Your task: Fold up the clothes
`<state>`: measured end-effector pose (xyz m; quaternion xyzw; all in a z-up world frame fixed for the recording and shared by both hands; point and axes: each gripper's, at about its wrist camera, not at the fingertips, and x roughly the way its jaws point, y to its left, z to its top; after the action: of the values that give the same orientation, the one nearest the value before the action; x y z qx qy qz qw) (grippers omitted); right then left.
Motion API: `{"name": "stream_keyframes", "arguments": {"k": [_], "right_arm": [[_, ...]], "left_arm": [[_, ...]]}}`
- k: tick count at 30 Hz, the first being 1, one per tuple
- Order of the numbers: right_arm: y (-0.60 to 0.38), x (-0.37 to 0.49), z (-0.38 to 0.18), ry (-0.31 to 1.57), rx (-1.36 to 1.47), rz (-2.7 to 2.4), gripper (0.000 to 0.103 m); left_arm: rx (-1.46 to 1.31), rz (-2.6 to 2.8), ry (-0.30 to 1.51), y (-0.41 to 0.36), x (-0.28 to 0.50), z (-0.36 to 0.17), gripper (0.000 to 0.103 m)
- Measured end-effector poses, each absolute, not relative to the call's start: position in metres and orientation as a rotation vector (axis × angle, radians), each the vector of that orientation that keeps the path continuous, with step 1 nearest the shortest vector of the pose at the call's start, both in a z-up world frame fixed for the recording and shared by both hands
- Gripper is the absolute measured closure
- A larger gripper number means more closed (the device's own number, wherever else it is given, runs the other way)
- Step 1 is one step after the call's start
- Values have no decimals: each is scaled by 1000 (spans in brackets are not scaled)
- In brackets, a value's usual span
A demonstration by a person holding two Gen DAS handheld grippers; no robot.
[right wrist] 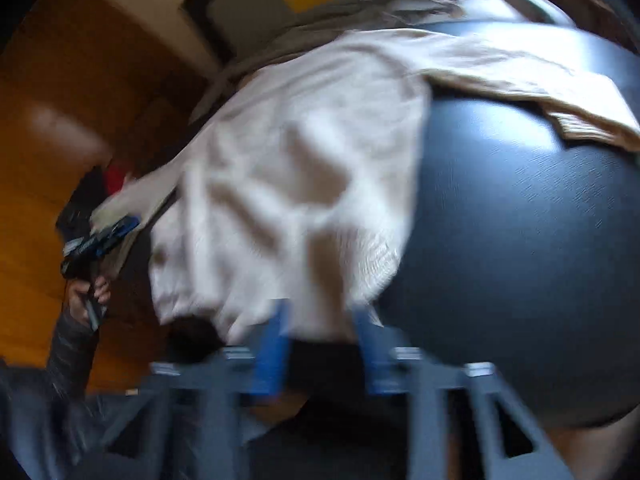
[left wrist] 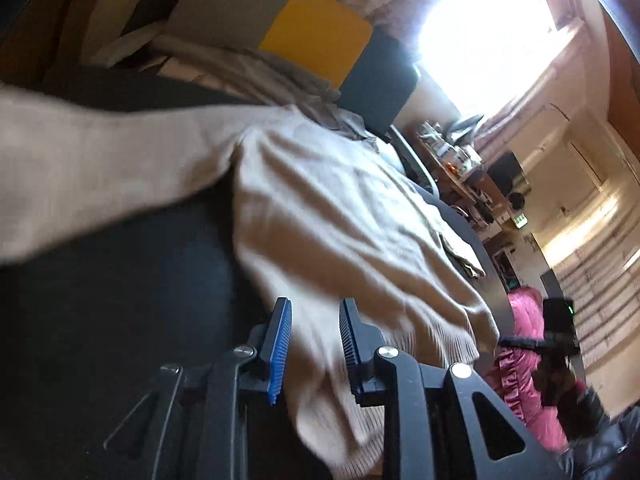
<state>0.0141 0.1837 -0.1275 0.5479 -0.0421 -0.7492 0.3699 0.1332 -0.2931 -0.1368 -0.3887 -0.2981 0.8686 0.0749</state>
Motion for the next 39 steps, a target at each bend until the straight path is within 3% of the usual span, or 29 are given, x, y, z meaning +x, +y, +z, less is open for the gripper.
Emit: {"name": "stream_keyframes", "arguments": {"k": [8,9,10,15,18,21,23,24,25,36,39], "right_arm": [[96,76,-137,268,1237,-2002,87],[89,80,-139,300,1221,-2018,80],[88,80,-141,303,1231,-2030,72],[88,78,-155,317,1284,-2097,69],[93,72,-157,280,1292,-2167,61],[87,69,-165,333,1303,-2197,61],[81,72,-165,411,1269,-2224,68],[83,71,-164,409,1273,-2231,93],[85,71,-162,407,1276,-2238,97],[174,77,-153,65,1430,-2251,95],[196,79,-155,-18,1478,-2245,90]], "left_arm": [[-1179,2579,-748,-239,155,-140,78],[-1194,2559,-716,-231,155,-143,78],[-1208,2544,-686,-224,155,-145,78],[-1282,2499,-548,-195,157,-160,78],[-1326,2487,-531,-193,157,-172,78],[-1342,2476,-560,-195,158,-184,78],[-1329,2463,-591,-199,158,-187,78],[-1326,2455,-607,-201,159,-189,78],[-1322,2446,-634,-204,158,-190,78],[-1318,2355,-908,-230,165,-198,79],[-1272,2337,-1019,-239,172,-197,78]]}}
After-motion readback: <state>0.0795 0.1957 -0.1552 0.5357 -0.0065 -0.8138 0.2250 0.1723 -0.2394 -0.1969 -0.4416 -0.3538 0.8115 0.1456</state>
